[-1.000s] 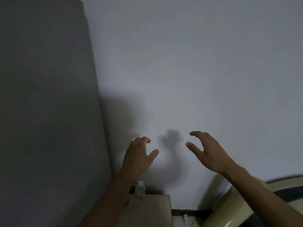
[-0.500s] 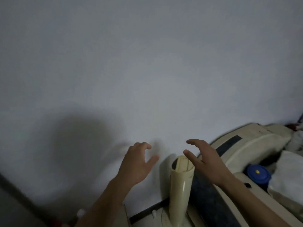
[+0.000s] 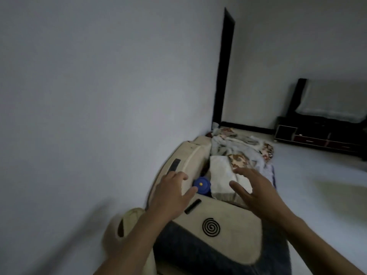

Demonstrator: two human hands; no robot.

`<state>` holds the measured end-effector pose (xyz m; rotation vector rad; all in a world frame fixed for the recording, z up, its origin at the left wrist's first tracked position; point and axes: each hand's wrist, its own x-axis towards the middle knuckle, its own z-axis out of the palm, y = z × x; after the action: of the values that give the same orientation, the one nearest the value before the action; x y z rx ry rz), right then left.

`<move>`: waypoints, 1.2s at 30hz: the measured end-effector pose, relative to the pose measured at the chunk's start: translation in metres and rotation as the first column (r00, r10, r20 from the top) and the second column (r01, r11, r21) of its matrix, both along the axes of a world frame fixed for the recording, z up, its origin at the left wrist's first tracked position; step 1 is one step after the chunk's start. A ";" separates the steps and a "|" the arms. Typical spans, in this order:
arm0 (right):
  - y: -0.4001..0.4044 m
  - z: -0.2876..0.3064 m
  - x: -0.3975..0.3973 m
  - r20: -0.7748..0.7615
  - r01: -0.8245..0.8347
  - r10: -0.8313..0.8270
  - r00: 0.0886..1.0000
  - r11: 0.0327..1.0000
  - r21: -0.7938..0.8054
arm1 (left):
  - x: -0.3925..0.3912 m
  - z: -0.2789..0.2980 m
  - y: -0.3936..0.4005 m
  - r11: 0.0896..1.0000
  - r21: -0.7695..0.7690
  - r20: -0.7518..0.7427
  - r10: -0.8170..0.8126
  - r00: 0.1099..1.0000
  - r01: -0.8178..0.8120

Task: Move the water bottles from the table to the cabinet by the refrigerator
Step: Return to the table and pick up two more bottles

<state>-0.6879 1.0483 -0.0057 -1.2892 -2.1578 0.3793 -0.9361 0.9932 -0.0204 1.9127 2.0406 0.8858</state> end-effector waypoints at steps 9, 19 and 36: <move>-0.104 0.004 0.080 0.087 0.440 -0.438 0.895 0.898 -0.005 | 0.091 -0.011 0.014 0.917 0.013 0.074 -0.398 0.915 0.398; -0.217 0.025 0.201 0.038 0.740 -0.741 0.670 0.671 0.038 | 0.239 0.007 -0.017 0.714 0.042 0.031 -0.700 0.713 0.699; -0.337 0.016 0.414 -0.069 0.874 -0.872 0.485 0.486 0.003 | 0.481 0.030 -0.092 0.545 0.019 -0.078 -0.835 0.545 0.838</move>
<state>-0.2743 0.7116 0.0106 -2.1108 -1.1533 -0.0729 -0.4551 0.9008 0.0101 2.5518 0.8234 0.5986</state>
